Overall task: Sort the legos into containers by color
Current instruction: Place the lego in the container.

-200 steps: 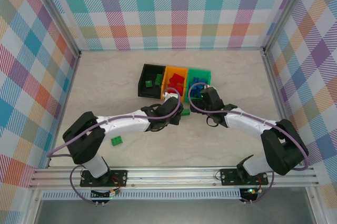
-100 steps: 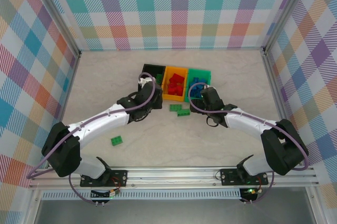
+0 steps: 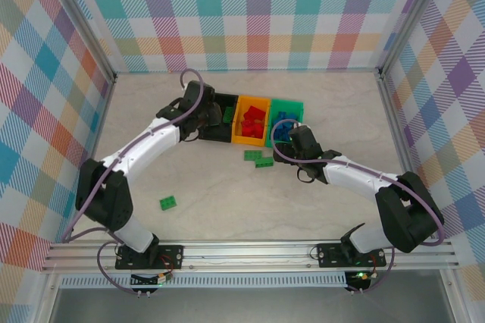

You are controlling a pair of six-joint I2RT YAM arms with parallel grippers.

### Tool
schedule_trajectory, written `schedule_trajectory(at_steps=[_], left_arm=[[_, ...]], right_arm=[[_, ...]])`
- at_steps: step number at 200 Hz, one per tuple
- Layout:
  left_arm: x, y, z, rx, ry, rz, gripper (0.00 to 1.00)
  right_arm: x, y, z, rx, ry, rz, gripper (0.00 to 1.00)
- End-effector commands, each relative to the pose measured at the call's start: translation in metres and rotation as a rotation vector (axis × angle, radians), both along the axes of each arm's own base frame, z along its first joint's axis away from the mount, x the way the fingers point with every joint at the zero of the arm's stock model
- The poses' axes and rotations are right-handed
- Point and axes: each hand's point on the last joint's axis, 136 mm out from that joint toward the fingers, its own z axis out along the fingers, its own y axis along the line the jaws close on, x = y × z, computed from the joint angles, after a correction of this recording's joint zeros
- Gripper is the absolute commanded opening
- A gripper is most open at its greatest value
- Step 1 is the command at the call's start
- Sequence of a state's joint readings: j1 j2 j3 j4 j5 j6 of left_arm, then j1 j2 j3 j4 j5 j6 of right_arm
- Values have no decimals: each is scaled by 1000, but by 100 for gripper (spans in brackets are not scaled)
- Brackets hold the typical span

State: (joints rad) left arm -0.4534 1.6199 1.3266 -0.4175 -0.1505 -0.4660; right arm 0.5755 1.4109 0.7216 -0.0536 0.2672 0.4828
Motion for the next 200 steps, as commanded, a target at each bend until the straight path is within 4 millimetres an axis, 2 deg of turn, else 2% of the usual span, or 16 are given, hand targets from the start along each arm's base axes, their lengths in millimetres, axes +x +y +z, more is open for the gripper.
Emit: schedule_trajectory(at_steps=[1,65,101,154,200], left_arm=[[16,-5,-6,-33,34,-30,30],[80,-8,-34,5,38,-16,30],[104,-6,-46,16,62,3,35],[111,-3,-46,16,23,15,40],[100,-5,-19,-29,-62,-20,53]], right_arm=[[-2,2,3,17,-2,11,78],[-2,3,4,15,-6,22,78],[-2,3,6,20,-15,25,78],[-2,4,6,21,-12,31,78],[-2,6,6,25,-12,35,78]])
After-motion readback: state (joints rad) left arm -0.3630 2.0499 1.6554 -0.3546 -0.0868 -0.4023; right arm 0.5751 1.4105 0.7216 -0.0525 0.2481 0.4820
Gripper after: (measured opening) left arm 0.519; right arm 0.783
